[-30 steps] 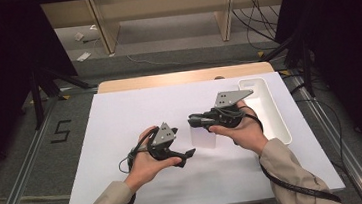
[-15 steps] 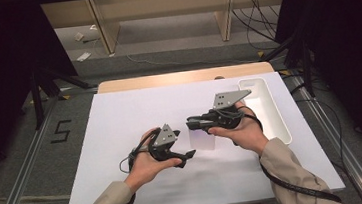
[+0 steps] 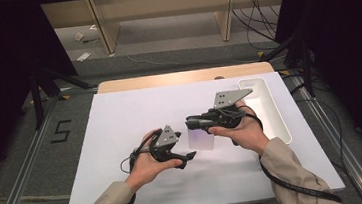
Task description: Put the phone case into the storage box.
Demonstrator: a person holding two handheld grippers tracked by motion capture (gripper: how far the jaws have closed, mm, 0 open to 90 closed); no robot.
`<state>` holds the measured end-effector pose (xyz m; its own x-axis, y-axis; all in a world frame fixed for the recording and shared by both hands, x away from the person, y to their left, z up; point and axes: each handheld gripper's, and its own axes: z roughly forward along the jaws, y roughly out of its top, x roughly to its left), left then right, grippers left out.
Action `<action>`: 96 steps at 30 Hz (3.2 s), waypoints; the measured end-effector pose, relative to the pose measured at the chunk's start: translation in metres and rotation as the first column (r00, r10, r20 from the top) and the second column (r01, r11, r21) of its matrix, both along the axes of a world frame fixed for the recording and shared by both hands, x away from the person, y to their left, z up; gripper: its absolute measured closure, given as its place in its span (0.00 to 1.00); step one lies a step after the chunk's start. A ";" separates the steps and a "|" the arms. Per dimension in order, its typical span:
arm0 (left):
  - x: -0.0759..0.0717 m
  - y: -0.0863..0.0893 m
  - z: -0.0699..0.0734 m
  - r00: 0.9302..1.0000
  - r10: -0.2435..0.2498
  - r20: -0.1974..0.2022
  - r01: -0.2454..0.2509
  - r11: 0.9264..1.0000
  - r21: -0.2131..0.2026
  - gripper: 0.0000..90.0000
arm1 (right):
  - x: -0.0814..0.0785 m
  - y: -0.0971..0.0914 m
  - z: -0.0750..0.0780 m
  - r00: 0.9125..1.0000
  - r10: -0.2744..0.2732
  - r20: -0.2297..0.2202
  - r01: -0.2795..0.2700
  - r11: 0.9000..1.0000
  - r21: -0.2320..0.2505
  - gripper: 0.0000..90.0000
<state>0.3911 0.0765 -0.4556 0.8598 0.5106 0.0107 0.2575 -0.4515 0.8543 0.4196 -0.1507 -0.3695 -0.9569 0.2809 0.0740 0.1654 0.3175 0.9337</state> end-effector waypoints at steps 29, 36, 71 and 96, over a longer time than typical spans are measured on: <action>0.002 -0.003 -0.003 0.996 -0.089 0.019 0.089 0.996 -0.020 0.53 | -0.001 0.004 -0.002 0.999 0.025 -0.020 -0.025 1.000 0.008 0.89; 0.002 -0.004 -0.005 0.991 -0.132 0.018 0.133 0.991 -0.022 0.63 | -0.001 0.004 -0.003 0.999 0.031 -0.025 -0.031 0.999 0.014 0.89; 0.004 0.003 0.007 0.973 -0.229 -0.022 0.228 0.973 -0.015 0.89 | 0.000 0.001 0.001 0.994 0.109 0.009 -0.109 0.994 0.031 0.64; 0.010 0.018 0.012 0.998 0.032 -0.046 -0.033 0.999 -0.026 0.89 | 0.007 -0.016 -0.007 0.987 -0.158 0.024 0.155 0.982 0.108 0.22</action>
<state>0.4008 0.0942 -0.4437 0.8422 0.5375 -0.0421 0.3105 -0.4197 0.8529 0.4262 -0.1667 -0.3768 -0.9042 0.4195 0.0806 0.1742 0.1898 0.9662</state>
